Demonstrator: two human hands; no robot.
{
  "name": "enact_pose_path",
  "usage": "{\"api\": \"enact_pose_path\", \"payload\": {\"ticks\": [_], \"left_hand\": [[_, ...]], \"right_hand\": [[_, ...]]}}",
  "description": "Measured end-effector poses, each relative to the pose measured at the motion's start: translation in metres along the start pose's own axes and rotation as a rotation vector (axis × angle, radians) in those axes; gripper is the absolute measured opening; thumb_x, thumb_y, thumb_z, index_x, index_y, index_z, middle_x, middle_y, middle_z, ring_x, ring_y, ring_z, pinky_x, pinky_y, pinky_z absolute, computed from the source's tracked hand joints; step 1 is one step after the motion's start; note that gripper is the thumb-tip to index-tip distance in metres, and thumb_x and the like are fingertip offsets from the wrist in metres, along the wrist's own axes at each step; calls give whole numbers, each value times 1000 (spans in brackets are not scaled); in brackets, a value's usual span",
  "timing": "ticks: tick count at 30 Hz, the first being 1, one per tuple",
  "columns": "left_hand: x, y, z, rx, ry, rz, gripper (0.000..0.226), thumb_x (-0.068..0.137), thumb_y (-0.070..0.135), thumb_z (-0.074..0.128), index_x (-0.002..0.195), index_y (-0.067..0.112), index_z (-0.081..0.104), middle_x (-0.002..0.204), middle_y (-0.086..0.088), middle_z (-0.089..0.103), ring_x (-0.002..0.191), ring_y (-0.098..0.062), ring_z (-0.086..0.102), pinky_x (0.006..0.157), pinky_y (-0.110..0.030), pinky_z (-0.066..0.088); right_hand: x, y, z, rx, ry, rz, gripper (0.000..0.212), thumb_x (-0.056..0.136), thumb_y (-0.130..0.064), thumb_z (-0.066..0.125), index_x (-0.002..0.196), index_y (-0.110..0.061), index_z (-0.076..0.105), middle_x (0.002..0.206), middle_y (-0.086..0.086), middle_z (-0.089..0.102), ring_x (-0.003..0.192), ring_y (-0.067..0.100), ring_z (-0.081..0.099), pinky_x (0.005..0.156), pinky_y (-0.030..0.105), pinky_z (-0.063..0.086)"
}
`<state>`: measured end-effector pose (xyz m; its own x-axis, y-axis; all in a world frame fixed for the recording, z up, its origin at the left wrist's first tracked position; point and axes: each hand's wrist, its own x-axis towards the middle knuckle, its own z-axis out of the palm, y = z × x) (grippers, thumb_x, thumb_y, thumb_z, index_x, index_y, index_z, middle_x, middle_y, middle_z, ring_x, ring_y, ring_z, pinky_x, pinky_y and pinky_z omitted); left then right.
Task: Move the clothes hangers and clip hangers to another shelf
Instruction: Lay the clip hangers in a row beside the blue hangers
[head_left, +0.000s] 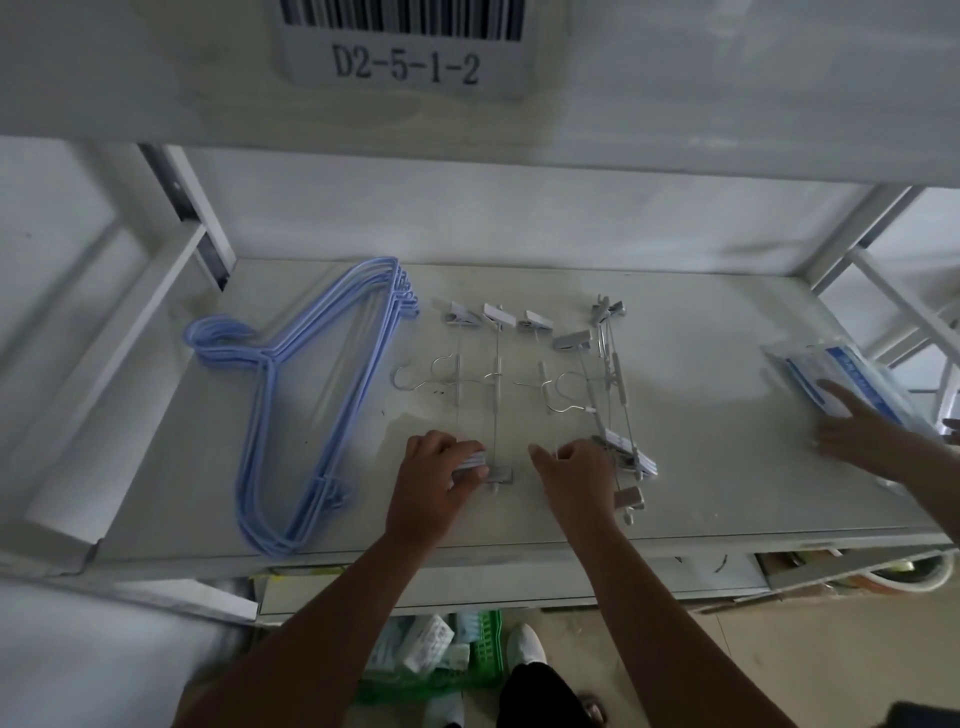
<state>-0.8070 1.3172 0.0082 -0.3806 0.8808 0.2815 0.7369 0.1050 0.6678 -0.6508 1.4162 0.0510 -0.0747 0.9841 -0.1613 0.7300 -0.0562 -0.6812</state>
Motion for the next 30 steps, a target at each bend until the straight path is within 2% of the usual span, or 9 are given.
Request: {"api": "enact_pose_path", "payload": {"ticks": [2,5,9,15,19,21,23,27,30], "left_hand": [[-1,1,0,0,4,-9,36,87,47,56,112,25,70,102,3,52,97,-11,41,78,-25,43],[-1,1,1,-4,12,-25,40,84,50,58,110,22,71,110,-1,50,103,-13,43,80,-26,46],[-2,0,1,-23,-4,-46,41,80,54,64,108,24,69,114,2,45,105,-10,39,81,-25,47],[-3,1,0,-39,6,-23,39,78,55,65,106,29,67,114,5,41,104,-11,40,79,-19,41],[-1,3,-1,-46,-3,-64,39,72,52,65,102,27,67,112,5,42,103,-13,41,79,-27,48],[-2,4,-1,-66,-11,-70,36,72,50,65,101,28,67,113,8,39,104,-13,41,81,-31,50],[-2,3,-1,-67,-7,-57,37,72,50,64,101,28,67,112,10,38,103,-11,40,81,-31,50],[-1,4,-2,-71,7,-48,37,74,51,63,102,27,68,111,10,39,103,-11,41,82,-29,51],[-1,4,-2,-54,16,-3,41,77,55,60,102,24,68,110,6,41,102,-14,43,79,-28,50]], "right_hand": [[-2,-3,7,-8,-10,-10,35,78,-44,71,71,-12,59,73,6,58,64,19,51,59,25,30],[-3,-2,7,-14,-35,-11,33,77,-46,70,74,-14,60,80,8,59,62,16,49,53,22,28],[-4,2,1,-60,-40,-46,37,81,-43,68,101,-12,69,100,5,63,82,15,53,73,24,35],[-10,3,-4,-11,-26,-58,44,84,-42,64,116,-11,66,112,5,64,99,19,59,82,27,42],[-16,5,-24,-62,120,-227,32,84,-30,65,111,-14,65,115,3,59,106,21,56,91,39,49],[-12,11,-38,-209,279,-314,27,82,-28,67,106,-15,66,112,3,59,105,22,53,89,38,45],[-3,22,-53,-323,366,-280,31,80,-30,69,108,-17,66,114,6,58,107,26,50,87,39,38],[12,44,-64,-346,140,-9,51,80,-34,65,126,-14,55,125,13,53,114,32,46,93,41,38],[17,53,-63,-309,98,-16,45,82,-30,63,122,-11,58,124,15,49,111,34,45,88,38,39]]}}
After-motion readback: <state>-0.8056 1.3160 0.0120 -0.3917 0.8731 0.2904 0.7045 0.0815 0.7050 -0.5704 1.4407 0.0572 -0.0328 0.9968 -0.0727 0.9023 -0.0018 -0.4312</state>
